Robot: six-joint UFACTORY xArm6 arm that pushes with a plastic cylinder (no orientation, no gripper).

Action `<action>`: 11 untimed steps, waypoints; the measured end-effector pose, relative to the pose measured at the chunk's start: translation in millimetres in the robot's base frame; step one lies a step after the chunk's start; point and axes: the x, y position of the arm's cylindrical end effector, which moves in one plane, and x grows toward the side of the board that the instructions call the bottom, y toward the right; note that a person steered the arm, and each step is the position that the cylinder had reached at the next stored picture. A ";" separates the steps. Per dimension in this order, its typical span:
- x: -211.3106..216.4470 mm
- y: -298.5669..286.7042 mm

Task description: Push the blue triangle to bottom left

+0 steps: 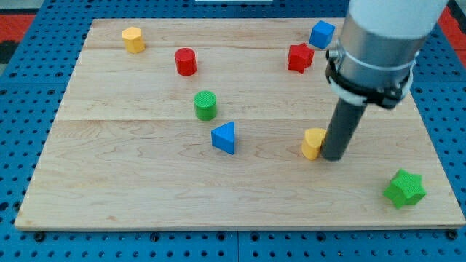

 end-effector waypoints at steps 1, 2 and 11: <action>-63.0 7.6; -54.7 -62.1; 14.9 -272.1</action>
